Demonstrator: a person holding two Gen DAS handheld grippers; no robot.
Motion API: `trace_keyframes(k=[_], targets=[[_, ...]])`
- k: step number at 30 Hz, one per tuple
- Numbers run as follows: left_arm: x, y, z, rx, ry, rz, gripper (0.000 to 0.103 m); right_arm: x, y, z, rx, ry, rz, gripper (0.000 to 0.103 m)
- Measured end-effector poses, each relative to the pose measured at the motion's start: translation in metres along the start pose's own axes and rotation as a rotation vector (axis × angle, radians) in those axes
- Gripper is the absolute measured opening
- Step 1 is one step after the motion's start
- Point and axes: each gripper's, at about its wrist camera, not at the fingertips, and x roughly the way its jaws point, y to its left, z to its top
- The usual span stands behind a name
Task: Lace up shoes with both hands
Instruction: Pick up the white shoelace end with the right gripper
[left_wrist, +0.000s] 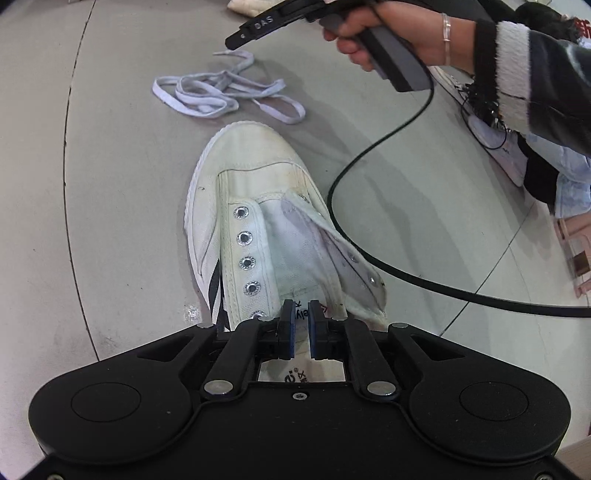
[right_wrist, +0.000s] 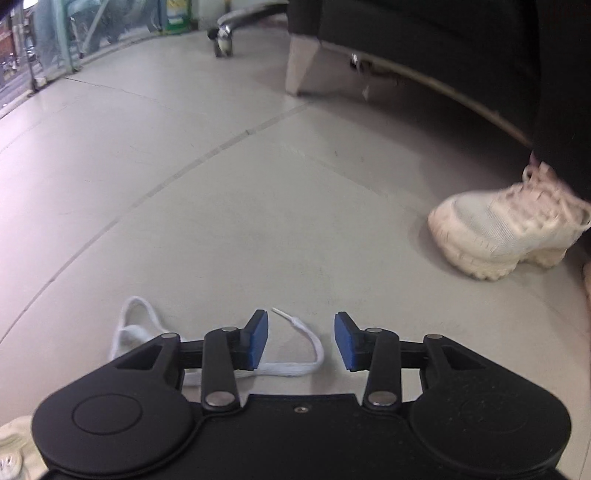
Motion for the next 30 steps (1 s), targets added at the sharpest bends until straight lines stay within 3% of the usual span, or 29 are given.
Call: trace_keyframes(k=[4,6,9,13,19,21,22,27,30], targets=[[0.002,0.001,0.004,-0.008,-0.001,0.002,0.007,0.007,-0.003,-0.007,0.056,0.025,0.03,0.022],[0.003,0.003,0.007,-0.011,-0.002,0.012,0.007,0.008,-0.003,-0.01,0.121,0.029,0.014,0.001],[0.001,0.0,0.009,-0.024,0.0,0.033,0.007,-0.01,-0.002,-0.017,0.239,-0.018,0.017,0.001],[-0.003,-0.003,0.008,-0.051,-0.006,0.053,0.007,-0.078,0.001,-0.03,0.378,-0.196,0.034,0.001],[-0.018,-0.012,0.012,-0.029,-0.047,0.115,0.014,-0.263,0.007,-0.043,0.49,-0.531,0.002,0.001],[-0.023,-0.012,0.012,-0.047,-0.06,0.125,0.014,-0.352,0.009,-0.048,0.499,-0.656,-0.057,0.001],[-0.027,-0.011,0.012,-0.062,-0.065,0.123,0.014,-0.376,0.009,-0.05,0.496,-0.689,-0.084,0.001],[-0.042,-0.014,0.012,-0.075,-0.094,0.13,0.019,-0.578,0.034,-0.069,0.42,-0.89,-0.345,0.001],[-0.047,-0.013,0.014,-0.063,-0.098,0.153,0.023,-0.663,0.056,-0.075,0.384,-0.926,-0.502,0.001]])
